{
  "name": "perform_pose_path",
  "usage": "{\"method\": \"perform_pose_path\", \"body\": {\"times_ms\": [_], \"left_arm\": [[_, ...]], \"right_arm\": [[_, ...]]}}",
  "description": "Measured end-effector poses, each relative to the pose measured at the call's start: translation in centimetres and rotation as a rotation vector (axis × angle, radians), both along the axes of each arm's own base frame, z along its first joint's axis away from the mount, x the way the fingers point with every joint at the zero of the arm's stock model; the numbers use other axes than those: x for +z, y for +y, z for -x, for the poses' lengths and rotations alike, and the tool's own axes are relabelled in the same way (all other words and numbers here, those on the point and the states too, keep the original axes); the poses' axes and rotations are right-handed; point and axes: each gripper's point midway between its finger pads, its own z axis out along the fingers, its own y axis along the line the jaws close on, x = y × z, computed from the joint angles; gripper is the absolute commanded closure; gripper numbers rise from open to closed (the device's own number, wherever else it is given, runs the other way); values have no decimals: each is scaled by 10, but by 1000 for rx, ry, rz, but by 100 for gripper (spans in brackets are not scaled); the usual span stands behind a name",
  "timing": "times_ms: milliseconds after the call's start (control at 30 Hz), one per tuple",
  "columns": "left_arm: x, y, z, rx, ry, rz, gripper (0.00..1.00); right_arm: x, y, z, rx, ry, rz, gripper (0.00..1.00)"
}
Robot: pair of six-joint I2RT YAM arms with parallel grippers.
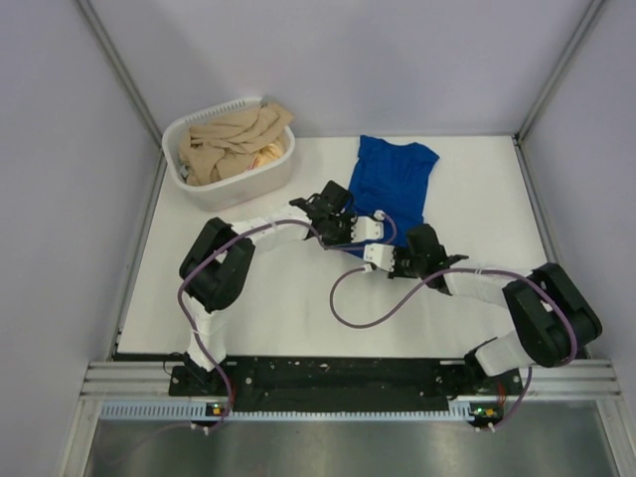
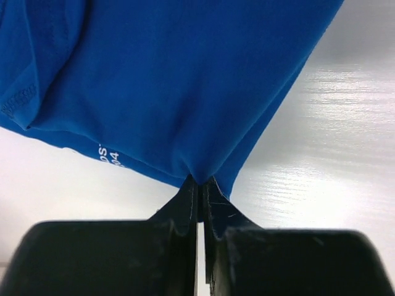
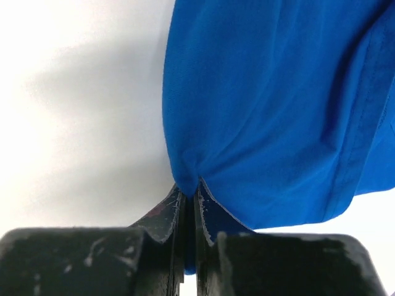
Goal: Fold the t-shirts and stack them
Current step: Grab one side of the 2/3 rectangular tshirt with both arms, then fold the long partially folded tshirt into a neat square
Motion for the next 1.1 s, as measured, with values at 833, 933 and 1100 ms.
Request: {"method": "perform_pose_path", "body": {"times_ms": [833, 933, 1100], "left_arm": [[139, 66, 174, -75, 371, -33, 100], [167, 60, 161, -33, 327, 20, 100], [182, 54, 120, 74, 247, 69, 100]], "right_arm": [[148, 39, 165, 413, 228, -157, 100], [162, 38, 158, 369, 238, -191, 100], [162, 28, 117, 193, 261, -256, 100]]}}
